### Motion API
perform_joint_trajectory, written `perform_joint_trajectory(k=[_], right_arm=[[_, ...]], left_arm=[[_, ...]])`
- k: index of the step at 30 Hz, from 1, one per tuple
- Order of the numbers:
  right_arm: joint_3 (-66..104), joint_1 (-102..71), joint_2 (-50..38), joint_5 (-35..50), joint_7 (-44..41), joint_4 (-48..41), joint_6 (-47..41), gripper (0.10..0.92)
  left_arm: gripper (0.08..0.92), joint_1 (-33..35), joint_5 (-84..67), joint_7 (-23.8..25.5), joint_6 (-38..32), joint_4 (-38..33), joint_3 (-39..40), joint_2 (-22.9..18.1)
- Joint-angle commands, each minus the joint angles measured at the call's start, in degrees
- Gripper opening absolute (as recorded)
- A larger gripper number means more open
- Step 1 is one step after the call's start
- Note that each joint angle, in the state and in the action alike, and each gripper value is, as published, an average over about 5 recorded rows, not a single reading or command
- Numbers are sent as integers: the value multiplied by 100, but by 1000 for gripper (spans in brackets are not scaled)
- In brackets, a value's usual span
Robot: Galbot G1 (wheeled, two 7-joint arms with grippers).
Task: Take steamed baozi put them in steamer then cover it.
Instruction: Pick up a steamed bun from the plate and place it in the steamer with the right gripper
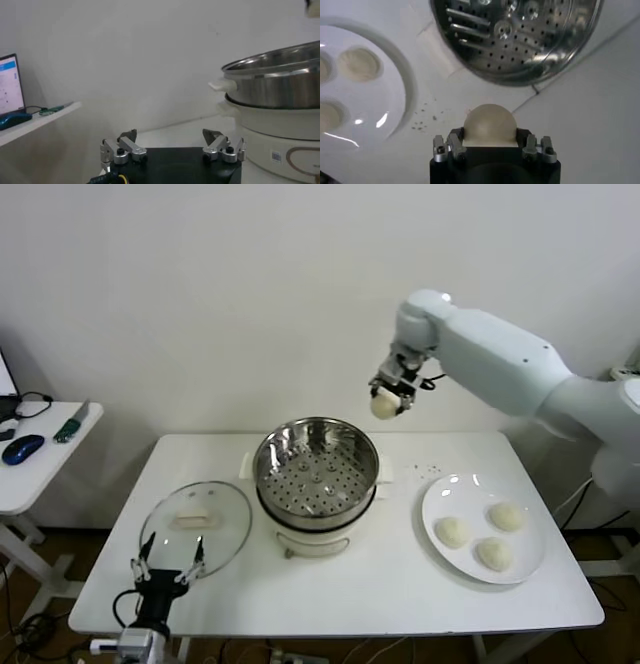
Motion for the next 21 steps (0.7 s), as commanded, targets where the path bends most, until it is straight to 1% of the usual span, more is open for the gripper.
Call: perform_joint_trajectory(k=[1,5,11,21], right_arm=[[-357,159,1034,-550,113,161,728,670],[-185,-247,1395,-1095,209,-137,937,670],[-165,-657,1747,-1413,309,-519,1065,678],[-81,-1088,1839,-1956,423,-792,1195,687]], left_arm=[[823,24,1,2,5,-28,-12,27],[823,63,-2,-3,-3,-45,-36,31],[823,100,-17,-6,-1,-115,-68,45],[823,79,-19,-6,23,-145,-62,44]])
